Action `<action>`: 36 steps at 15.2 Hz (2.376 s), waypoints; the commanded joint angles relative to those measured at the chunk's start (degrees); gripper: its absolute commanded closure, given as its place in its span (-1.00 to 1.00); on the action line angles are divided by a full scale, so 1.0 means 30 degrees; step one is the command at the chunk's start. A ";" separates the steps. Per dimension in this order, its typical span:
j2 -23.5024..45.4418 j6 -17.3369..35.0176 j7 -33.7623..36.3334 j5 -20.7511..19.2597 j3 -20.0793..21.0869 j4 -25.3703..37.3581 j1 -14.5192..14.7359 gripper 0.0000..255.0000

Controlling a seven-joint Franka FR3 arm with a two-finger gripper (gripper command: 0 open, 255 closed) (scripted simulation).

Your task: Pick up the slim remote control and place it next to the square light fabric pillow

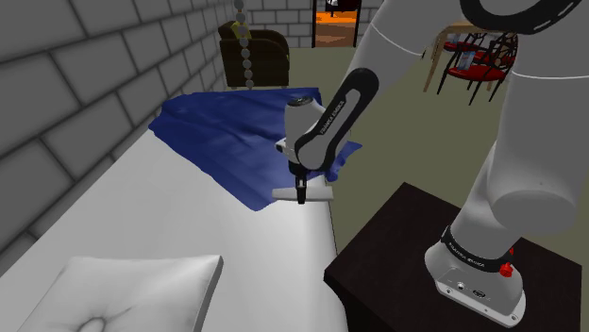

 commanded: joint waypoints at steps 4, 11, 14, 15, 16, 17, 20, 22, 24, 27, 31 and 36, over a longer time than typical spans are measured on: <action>-0.1458 -0.1370 -0.0170 0.0206 0.0090 -0.0088 -0.0060 1.00; -0.3142 -0.3205 -0.0347 0.0434 0.0149 0.0066 -0.0084 1.00; -0.3811 -0.4006 -0.0410 0.0514 0.0161 0.0201 -0.0087 1.00; -0.4026 -0.4274 -0.0430 0.0539 0.0164 0.0254 -0.0086 1.00; -0.4237 -0.4543 -0.0449 0.0562 0.0166 0.0313 -0.0086 1.00; -0.4444 -0.4812 -0.0467 0.0584 0.0167 0.0375 -0.0085 1.00; -0.5041 -0.5622 -0.0516 0.0645 0.0168 0.0590 -0.0082 1.00; -0.5418 -0.6164 -0.0546 0.0680 0.0167 0.0754 -0.0079 1.00; -0.5778 -0.6705 -0.0573 0.0712 0.0165 0.0937 -0.0077 1.00; -0.4880 -0.6961 0.0225 0.0666 0.0576 0.2081 0.0279 1.00; -0.2931 -0.7524 0.1776 0.0416 0.1260 0.4566 0.0991 1.00; -0.0312 -0.8532 0.3561 -0.0076 0.1847 0.8138 0.1956 1.00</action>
